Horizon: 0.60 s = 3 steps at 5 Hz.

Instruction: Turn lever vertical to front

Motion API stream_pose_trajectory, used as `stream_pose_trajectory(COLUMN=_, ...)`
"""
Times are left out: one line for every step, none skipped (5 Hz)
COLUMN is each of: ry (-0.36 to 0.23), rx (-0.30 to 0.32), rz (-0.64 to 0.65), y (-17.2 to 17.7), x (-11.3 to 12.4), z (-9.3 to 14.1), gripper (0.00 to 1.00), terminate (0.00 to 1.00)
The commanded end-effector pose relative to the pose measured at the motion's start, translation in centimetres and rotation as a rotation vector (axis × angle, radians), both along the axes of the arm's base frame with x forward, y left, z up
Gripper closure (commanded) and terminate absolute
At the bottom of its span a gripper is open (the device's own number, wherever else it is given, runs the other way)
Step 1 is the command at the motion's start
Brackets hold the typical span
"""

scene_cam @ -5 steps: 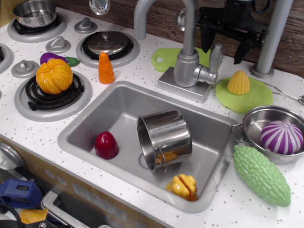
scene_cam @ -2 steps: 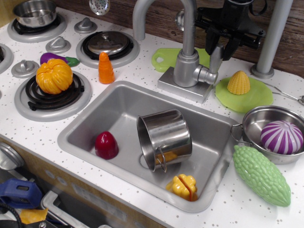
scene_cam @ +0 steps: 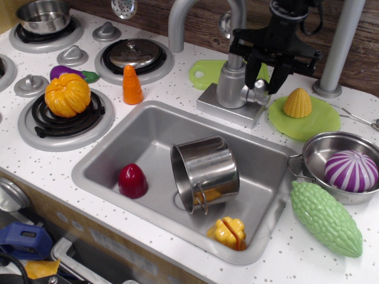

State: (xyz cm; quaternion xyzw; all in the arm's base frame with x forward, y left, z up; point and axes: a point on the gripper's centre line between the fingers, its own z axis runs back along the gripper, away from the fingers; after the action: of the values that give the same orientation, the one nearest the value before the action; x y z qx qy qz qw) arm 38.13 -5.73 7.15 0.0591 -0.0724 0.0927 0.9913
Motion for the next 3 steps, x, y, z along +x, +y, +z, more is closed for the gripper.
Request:
stream_pose_trajectory(ry=-0.090, rx=-0.031, rz=-0.014, y=-0.9, x=-0.7, z=1.4, gripper=1.00, terminate=0.00)
stream_pose_trajectory(ry=-0.126, rx=-0.049, rz=-0.026, y=-0.5, x=-0.9, z=0.0, gripper=1.00, terminate=0.00)
stream_pose_trajectory(ry=-0.162, rx=-0.082, rz=-0.048, y=0.2, x=-0.5, z=-1.5, gripper=1.00, terminate=0.00)
